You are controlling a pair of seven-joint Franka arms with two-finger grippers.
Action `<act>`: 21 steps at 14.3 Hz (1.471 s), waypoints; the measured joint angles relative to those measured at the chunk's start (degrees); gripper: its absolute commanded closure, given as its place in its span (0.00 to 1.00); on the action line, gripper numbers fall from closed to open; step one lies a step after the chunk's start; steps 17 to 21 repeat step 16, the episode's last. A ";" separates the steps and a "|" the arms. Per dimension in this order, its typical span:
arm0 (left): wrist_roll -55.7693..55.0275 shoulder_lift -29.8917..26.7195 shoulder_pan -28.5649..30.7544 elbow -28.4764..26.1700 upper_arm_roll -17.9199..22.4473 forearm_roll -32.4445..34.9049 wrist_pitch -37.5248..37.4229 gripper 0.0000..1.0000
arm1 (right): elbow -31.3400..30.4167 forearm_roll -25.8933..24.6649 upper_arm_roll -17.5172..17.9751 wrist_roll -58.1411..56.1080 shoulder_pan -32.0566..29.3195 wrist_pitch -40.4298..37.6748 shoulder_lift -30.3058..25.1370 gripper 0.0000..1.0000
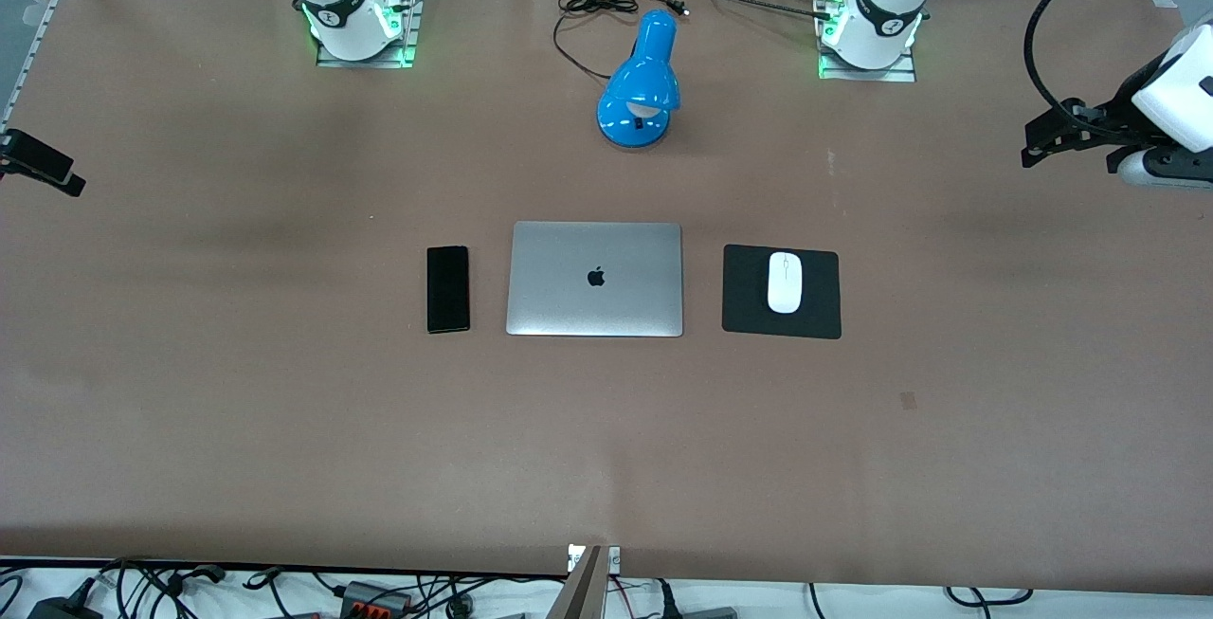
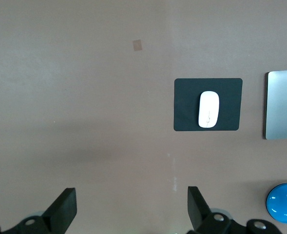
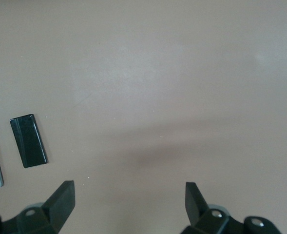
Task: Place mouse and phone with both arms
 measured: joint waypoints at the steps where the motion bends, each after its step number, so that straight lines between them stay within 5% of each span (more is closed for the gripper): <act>1: 0.00 0.17 0.02 0.19 0.00 0.00 -0.09 0.00 | 0.00 0.00 -0.02 0.00 -0.04 0.00 0.06 0.00; 21: 0.00 0.28 0.01 0.79 -0.38 0.00 -0.27 0.00 | 0.00 0.00 -0.03 -0.04 -0.26 -1.23 0.09 0.00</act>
